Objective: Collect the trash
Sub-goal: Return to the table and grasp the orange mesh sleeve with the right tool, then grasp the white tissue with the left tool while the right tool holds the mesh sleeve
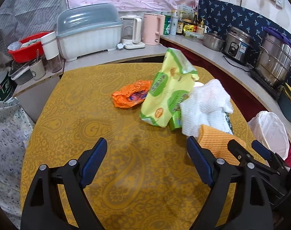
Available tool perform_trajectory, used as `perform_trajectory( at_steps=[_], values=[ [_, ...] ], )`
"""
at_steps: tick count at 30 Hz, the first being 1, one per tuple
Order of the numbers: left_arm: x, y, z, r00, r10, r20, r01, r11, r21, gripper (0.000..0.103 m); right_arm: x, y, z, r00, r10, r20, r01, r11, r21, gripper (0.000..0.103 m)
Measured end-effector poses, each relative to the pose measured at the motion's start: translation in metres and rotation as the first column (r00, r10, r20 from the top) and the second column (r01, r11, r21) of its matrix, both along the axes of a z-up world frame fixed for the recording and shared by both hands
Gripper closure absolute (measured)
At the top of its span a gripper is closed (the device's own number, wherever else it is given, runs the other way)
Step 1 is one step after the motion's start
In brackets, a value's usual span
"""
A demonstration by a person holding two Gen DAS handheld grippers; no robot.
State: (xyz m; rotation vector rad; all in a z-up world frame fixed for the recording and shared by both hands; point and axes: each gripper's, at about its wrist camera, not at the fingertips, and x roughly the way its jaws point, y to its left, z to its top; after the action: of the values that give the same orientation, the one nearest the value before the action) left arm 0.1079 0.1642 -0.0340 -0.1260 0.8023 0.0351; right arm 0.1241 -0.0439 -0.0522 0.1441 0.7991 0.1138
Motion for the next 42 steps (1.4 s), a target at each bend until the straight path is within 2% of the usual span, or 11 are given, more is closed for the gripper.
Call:
perform_trajectory(
  at_steps=[6, 13, 14, 16, 19, 25, 28, 34, 42],
  values=[
    [0.004, 0.016, -0.010, 0.999, 0.029, -0.026, -0.030, 0.999, -0.018, 0.022, 0.013, 0.024, -0.012, 0.999, 0.038, -0.022, -0.039, 0.998, -0.043, 0.019],
    [0.011, 0.022, -0.014, 0.999, 0.034, -0.037, -0.035, 0.999, -0.029, 0.022, 0.017, 0.022, -0.028, 0.999, 0.019, -0.030, -0.022, 0.994, -0.103, 0.020],
    [0.012, 0.021, -0.015, 0.999, 0.030, -0.039, -0.032, 0.999, -0.031, 0.022, 0.017, 0.020, -0.031, 0.999, 0.012, -0.034, -0.016, 0.993, -0.118, 0.021],
    [0.015, 0.017, -0.017, 0.999, 0.019, -0.045, -0.020, 0.999, -0.035, 0.022, 0.018, 0.015, -0.035, 0.999, 0.009, -0.051, -0.015, 0.993, -0.117, 0.032],
    [0.018, 0.010, -0.020, 0.998, 0.001, -0.056, -0.003, 0.999, -0.042, 0.022, 0.013, 0.002, -0.036, 0.998, 0.004, -0.056, -0.008, 0.998, -0.069, 0.047],
    [0.027, -0.012, -0.019, 0.997, -0.051, -0.059, 0.047, 0.996, -0.070, 0.022, 0.004, -0.016, -0.025, 0.999, 0.013, -0.046, -0.013, 1.000, -0.007, 0.069],
    [0.034, -0.026, -0.018, 0.996, -0.076, -0.056, 0.071, 0.994, -0.078, 0.022, -0.001, -0.021, -0.018, 0.999, 0.028, -0.026, -0.028, 1.000, 0.003, 0.074],
    [0.047, -0.047, -0.015, 0.993, -0.103, -0.055, 0.097, 0.991, -0.095, 0.022, -0.017, -0.039, 0.004, 0.999, 0.025, 0.025, -0.027, 0.998, 0.054, 0.077],
    [0.075, -0.070, -0.022, 0.990, -0.118, -0.076, 0.108, 0.986, -0.127, 0.025, -0.019, -0.082, 0.024, 0.994, -0.079, 0.074, 0.074, 0.995, 0.073, 0.077]
  ],
)
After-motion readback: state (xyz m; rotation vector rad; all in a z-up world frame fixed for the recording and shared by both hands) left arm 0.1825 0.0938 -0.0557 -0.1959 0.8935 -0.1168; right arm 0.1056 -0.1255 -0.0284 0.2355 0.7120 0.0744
